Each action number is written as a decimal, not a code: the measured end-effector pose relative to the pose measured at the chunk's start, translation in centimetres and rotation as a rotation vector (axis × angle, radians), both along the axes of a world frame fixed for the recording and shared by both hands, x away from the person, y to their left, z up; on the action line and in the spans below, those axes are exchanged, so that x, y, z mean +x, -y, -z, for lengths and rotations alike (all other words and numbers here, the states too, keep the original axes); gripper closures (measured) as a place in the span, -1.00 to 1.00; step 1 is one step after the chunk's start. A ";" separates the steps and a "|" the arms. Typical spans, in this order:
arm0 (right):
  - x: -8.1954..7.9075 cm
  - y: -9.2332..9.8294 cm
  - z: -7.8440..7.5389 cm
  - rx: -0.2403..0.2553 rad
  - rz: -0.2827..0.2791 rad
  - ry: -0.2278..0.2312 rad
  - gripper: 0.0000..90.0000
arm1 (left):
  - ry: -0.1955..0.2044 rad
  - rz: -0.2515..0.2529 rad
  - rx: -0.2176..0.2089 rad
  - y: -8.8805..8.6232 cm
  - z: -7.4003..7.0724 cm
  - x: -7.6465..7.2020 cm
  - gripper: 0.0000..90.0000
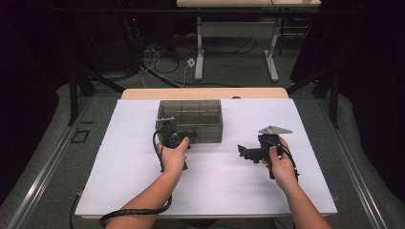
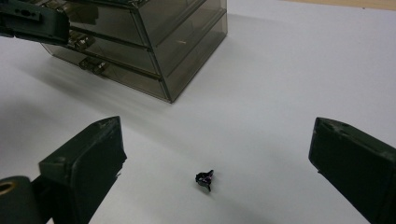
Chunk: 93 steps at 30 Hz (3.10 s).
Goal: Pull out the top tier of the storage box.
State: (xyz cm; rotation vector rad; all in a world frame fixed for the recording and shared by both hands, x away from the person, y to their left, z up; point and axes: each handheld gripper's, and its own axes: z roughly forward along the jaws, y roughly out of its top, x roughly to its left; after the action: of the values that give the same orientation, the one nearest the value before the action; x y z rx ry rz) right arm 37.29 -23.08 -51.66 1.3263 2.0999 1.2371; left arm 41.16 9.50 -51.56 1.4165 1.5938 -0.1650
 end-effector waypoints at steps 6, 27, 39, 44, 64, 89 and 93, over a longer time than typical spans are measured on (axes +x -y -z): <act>0.0 0.0 0.0 0.001 0.001 -0.003 -0.94 | 0.001 0.011 0.001 -0.1 0.0 -0.3 0.84; 0.0 0.0 0.0 -0.001 0.000 -0.002 -0.93 | 0.002 0.031 -0.013 -0.5 0.1 -1.5 0.84; 0.0 0.0 0.0 -0.005 -0.004 0.000 -0.93 | 0.002 0.045 -0.016 -0.7 0.2 -2.1 0.84; 0.0 0.0 0.0 -0.005 -0.003 -0.001 -0.93 | 0.005 0.049 -0.020 -0.8 0.3 -2.4 0.84; -0.1 -0.1 0.0 -0.005 -0.008 -0.005 -0.93 | 0.001 0.056 -0.032 -1.0 0.3 -3.1 0.85; -0.1 -0.1 0.0 -0.005 -0.009 -0.006 -0.93 | -0.010 0.083 -0.049 -0.7 0.2 -3.4 0.49; -0.1 -0.1 0.1 -0.006 -0.008 -0.006 -0.93 | -0.007 0.089 -0.044 -0.5 0.3 -3.5 0.40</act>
State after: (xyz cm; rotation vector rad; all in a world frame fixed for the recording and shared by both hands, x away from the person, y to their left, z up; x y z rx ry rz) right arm 37.23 -22.97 -51.72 1.3213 2.1140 1.2302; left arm 37.69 9.96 -51.83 1.4551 1.5244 -0.2566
